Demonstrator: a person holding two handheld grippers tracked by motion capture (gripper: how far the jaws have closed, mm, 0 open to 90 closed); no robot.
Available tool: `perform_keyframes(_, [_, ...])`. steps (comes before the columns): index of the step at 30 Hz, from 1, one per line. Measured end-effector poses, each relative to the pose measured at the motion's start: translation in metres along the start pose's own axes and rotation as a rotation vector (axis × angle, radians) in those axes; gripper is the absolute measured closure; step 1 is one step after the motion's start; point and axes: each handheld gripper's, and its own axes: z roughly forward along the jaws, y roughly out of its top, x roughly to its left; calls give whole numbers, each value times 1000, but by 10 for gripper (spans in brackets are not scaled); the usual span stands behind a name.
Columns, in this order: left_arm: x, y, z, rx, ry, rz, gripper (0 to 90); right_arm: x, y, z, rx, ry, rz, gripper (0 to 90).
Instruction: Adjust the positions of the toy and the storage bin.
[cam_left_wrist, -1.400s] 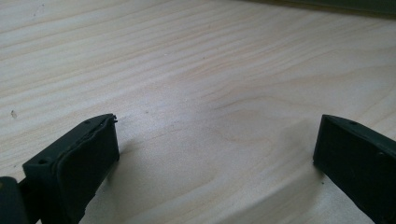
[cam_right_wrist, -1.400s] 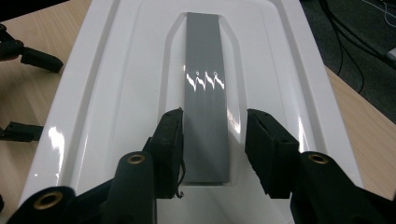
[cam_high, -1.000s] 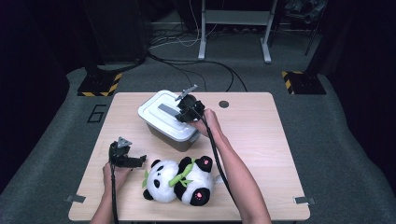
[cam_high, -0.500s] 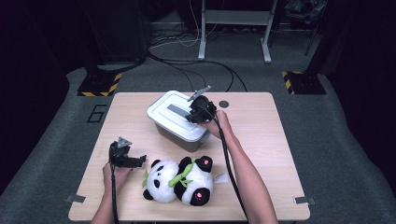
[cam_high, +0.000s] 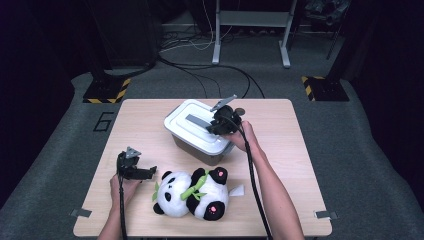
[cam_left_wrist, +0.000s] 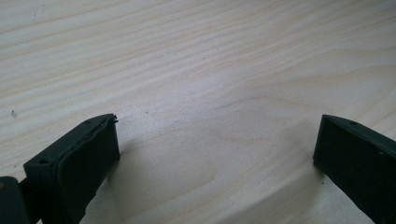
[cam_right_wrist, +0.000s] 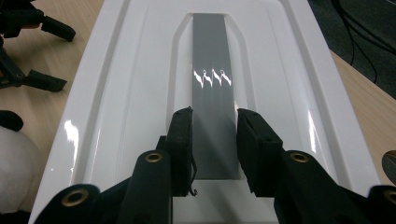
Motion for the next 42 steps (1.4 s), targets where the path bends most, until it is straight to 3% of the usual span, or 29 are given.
perform_keyframes(19, [0, 1, 0, 4, 1, 3, 0, -7, -28, -28, -3, 31, 11, 669])
perform_keyframes(28, [0, 0, 1, -4, 3, 2, 0, -5, -16, -21, 34, 14, 19, 649])
perform_keyframes(35, [0, 1, 1, -4, 3, 3, 0, -4, -3, -7, 31, 12, 31, 634])
perform_keyframes(42, [0, 1, 1, -3, 2, 5, 0, 2, 9, 2, 48, 2, 28, 669])
